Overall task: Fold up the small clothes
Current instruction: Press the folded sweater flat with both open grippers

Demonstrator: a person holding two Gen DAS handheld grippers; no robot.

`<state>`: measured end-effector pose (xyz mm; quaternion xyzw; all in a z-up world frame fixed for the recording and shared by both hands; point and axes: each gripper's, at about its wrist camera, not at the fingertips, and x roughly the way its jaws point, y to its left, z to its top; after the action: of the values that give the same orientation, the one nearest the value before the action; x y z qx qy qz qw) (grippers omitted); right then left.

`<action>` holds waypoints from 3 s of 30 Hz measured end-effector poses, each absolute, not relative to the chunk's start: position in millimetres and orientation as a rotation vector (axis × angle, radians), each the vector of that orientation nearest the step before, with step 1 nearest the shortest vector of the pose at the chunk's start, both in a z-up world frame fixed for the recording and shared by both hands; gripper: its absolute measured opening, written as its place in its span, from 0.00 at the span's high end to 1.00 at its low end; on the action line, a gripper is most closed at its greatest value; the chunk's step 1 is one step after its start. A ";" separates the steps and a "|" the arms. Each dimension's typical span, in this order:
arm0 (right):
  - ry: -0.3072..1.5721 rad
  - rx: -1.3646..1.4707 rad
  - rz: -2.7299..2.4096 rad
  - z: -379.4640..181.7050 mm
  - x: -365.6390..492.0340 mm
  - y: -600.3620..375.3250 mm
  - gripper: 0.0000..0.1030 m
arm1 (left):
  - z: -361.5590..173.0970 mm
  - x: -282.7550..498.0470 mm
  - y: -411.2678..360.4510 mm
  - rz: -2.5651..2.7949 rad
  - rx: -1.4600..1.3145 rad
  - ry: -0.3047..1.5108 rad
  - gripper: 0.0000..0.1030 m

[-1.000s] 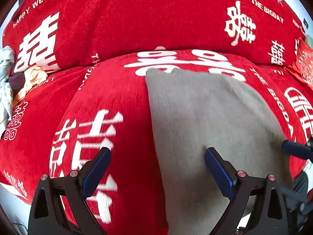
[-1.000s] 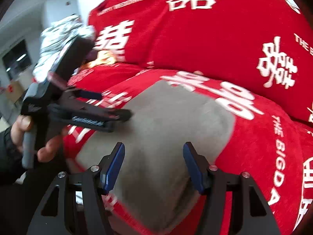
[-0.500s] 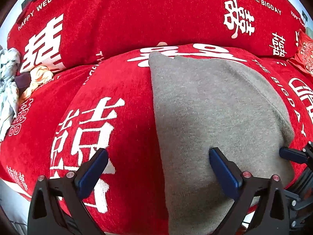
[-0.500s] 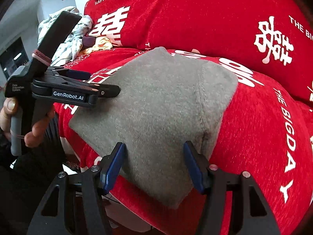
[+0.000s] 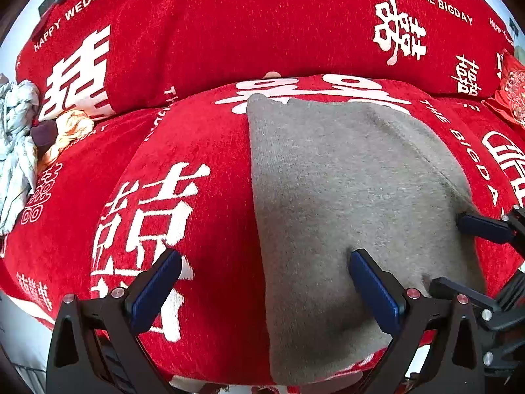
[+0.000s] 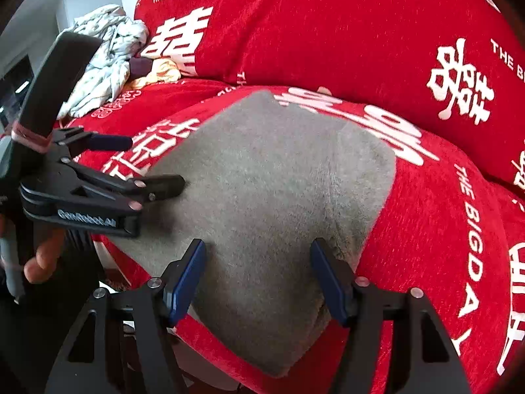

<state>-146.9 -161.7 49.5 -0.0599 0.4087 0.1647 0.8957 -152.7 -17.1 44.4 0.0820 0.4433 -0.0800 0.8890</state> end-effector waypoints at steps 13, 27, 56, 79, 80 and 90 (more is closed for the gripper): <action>0.900 -0.132 0.186 70.6 -152.3 -163.7 0.29 | 50.5 -157.9 -28.9 -0.273 0.095 0.969 0.00; 0.960 -0.164 0.147 67.3 -155.2 -158.4 0.29 | 46.0 -164.7 -30.9 -0.153 0.118 1.002 0.00; 0.930 -0.154 0.112 76.0 -169.0 -160.1 0.29 | 56.4 -187.9 -30.9 -0.168 0.100 0.969 0.00; 0.890 -0.159 0.083 92.0 -182.1 -160.2 0.28 | 66.8 -204.7 -26.3 -0.142 0.115 0.928 0.00; 0.892 -0.160 0.083 91.6 -181.8 -160.0 0.28 | 66.9 -204.8 -26.3 -0.143 0.114 0.928 0.00; 0.892 -0.157 0.081 90.7 -181.7 -160.2 0.28 | 66.8 -203.8 -26.5 -0.144 0.105 0.936 0.00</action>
<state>-181.7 -160.2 90.7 -0.0759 0.4307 0.0393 0.8984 -203.8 -26.5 66.8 0.0505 0.4505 -0.0695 0.8886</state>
